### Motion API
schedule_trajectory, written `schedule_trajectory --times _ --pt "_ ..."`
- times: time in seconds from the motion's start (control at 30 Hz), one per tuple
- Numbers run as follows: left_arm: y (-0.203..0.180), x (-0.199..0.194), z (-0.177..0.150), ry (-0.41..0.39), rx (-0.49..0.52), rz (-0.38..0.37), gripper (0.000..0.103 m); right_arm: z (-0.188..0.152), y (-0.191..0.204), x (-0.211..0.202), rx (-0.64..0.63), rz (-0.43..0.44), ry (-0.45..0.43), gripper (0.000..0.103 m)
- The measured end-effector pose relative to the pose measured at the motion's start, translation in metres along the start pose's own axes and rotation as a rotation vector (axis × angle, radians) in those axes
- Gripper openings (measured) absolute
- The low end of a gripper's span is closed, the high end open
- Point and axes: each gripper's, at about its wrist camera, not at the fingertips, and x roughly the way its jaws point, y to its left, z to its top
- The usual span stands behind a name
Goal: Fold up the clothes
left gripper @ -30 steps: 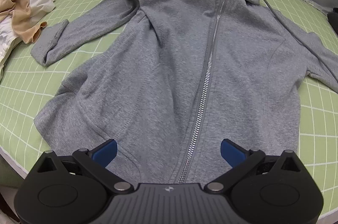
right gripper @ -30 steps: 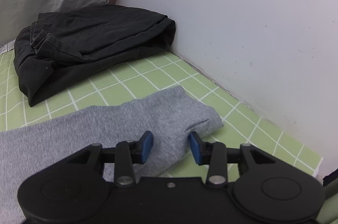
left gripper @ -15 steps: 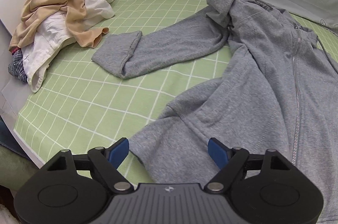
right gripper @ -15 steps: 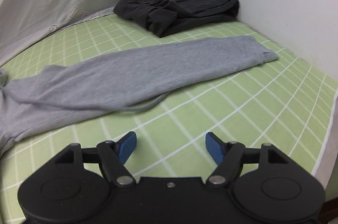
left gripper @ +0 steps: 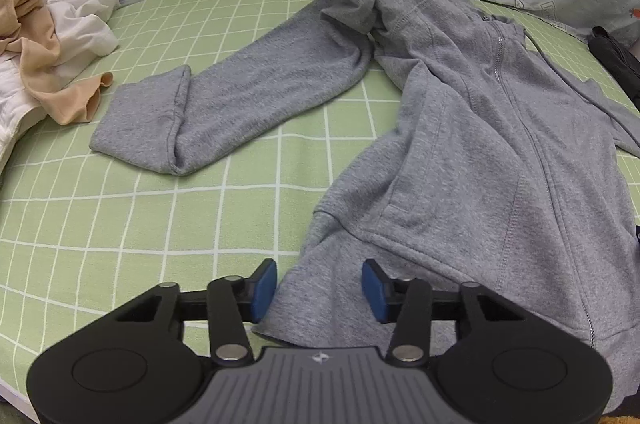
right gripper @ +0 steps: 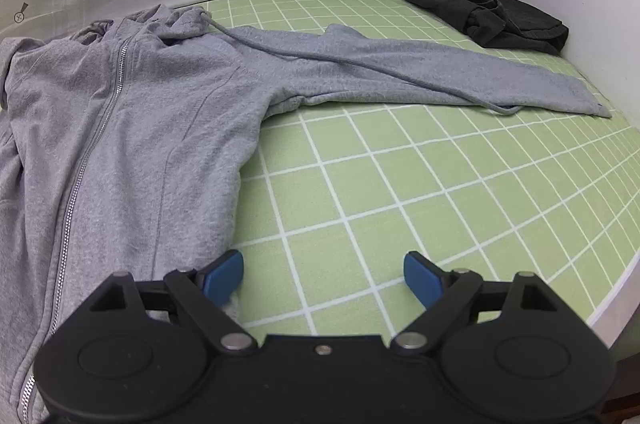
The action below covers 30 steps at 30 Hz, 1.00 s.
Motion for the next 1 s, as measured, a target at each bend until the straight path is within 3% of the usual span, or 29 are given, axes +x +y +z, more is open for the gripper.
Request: schedule_trajectory --times 0.03,0.1,0.17,0.43,0.57,0.77,0.83,0.9,1.0 --pt "-0.001 0.000 -0.003 0.003 0.000 -0.005 0.010 -0.001 0.001 -0.001 0.002 -0.010 0.002 0.088" --pt "-0.003 -0.001 -0.008 0.010 -0.001 -0.014 0.007 -0.001 0.001 -0.001 0.015 -0.019 0.007 0.088" --pt "-0.001 -0.007 -0.013 0.013 -0.036 -0.021 0.006 0.000 -0.001 0.000 0.016 -0.018 0.008 0.088" --pt "0.016 -0.037 -0.056 0.054 -0.357 -0.007 0.004 0.015 -0.004 0.011 -0.091 0.023 -0.010 0.089" --pt "0.006 -0.047 -0.075 0.064 -0.386 0.039 0.005 0.027 -0.004 0.019 -0.162 0.043 -0.026 0.090" --pt "0.012 -0.070 -0.068 -0.026 -0.409 0.127 0.027 0.038 0.007 0.012 -0.251 0.035 -0.093 0.090" --pt "0.020 -0.074 -0.060 -0.059 -0.418 0.147 0.050 0.042 0.011 0.004 -0.258 0.048 -0.136 0.093" --pt "0.026 -0.073 -0.051 -0.077 -0.414 0.160 0.066 0.047 0.017 0.000 -0.248 0.096 -0.156 0.103" --pt "0.038 -0.061 -0.032 -0.073 -0.386 0.174 0.072 0.050 0.028 0.000 -0.239 0.192 -0.151 0.103"
